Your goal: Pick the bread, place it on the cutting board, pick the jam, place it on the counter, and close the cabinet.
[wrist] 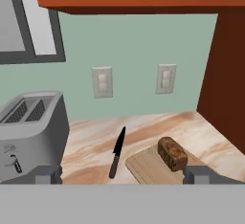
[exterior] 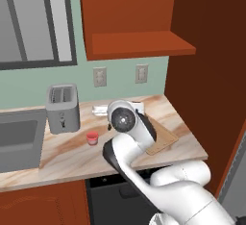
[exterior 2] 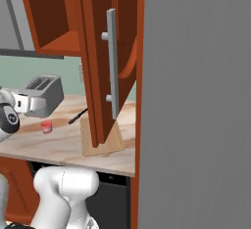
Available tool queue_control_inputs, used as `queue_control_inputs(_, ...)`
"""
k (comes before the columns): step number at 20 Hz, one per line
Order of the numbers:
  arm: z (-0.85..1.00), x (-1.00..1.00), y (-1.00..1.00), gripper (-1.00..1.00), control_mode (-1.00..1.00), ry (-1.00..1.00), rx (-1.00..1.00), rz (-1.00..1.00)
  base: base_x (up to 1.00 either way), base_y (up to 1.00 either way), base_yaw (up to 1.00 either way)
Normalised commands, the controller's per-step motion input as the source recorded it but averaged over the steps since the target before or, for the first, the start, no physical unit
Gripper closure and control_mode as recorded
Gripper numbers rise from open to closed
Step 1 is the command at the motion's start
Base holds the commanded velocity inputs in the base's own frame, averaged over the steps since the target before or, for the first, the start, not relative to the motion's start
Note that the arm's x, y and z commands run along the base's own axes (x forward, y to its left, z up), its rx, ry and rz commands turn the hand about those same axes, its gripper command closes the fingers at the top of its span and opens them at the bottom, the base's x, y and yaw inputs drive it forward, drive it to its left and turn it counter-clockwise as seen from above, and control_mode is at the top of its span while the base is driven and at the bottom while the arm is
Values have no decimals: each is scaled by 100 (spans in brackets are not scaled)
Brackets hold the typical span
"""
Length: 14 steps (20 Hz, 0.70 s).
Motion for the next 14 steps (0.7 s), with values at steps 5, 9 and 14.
queue_control_inputs(5,13,-41,-43,-100,-100,0,0,0,0,0,0)
queue_control_inputs(9,11,-36,-39,-100,-100,0,0,0,0,0,0)
queue_control_inputs(14,14,-35,-36,-100,-100,0,0,0,0,0,0)
